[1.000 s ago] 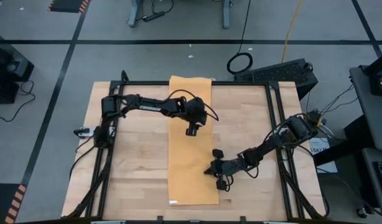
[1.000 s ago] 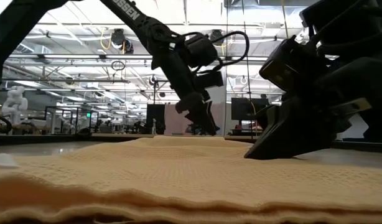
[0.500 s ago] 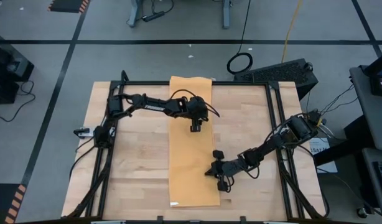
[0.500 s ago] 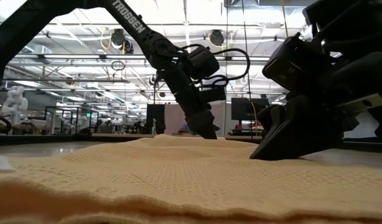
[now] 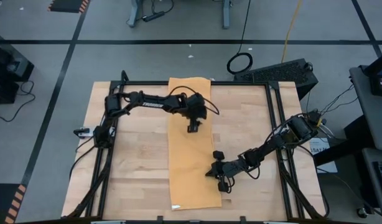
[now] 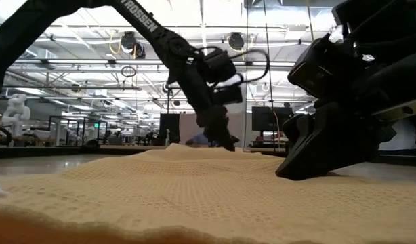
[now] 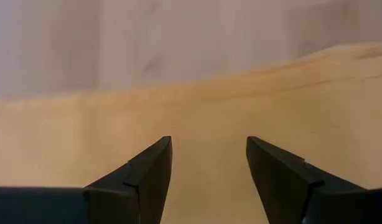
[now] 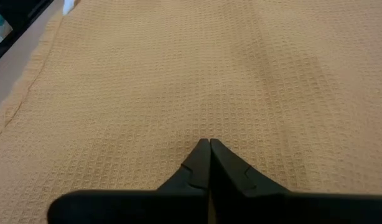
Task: Roll towel
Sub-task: Fold the yellow towel
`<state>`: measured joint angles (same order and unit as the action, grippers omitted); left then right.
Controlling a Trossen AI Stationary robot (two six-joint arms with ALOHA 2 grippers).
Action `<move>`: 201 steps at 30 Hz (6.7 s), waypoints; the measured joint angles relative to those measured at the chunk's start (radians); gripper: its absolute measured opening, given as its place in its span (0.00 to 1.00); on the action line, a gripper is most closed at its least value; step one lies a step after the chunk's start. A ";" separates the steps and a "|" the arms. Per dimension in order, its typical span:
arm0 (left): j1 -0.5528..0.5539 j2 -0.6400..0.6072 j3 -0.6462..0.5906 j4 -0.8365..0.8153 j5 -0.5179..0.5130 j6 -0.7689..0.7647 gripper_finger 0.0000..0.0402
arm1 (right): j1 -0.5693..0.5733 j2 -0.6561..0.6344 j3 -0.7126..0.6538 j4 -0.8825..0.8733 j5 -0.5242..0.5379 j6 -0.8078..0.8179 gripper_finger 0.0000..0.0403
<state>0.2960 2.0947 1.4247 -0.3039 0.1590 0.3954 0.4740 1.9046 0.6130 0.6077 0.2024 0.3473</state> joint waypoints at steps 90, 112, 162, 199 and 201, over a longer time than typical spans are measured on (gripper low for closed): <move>-0.633 -0.498 -0.563 0.221 -0.480 -0.556 0.30 | -0.682 -0.329 -0.038 -0.221 -0.245 -0.235 0.00; 0.193 -0.405 -0.563 0.274 -0.050 0.038 0.30 | -0.078 -0.225 -0.036 -0.164 0.054 0.125 0.00; 0.172 -0.294 -0.478 0.272 0.003 -0.223 0.30 | 0.075 -0.038 0.013 0.205 0.115 0.057 0.00; -0.079 -0.473 -0.538 0.248 -0.160 -0.366 0.11 | -0.421 -0.379 0.048 -0.285 0.123 -0.265 0.00; -0.098 -0.473 -0.572 0.270 -0.207 -0.360 0.11 | -0.544 -0.372 0.059 -0.345 0.037 -0.131 0.00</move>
<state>0.1984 1.6222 0.8526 -0.0338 -0.0479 0.0357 -0.0705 1.5325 0.6720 0.2630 0.2394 0.2161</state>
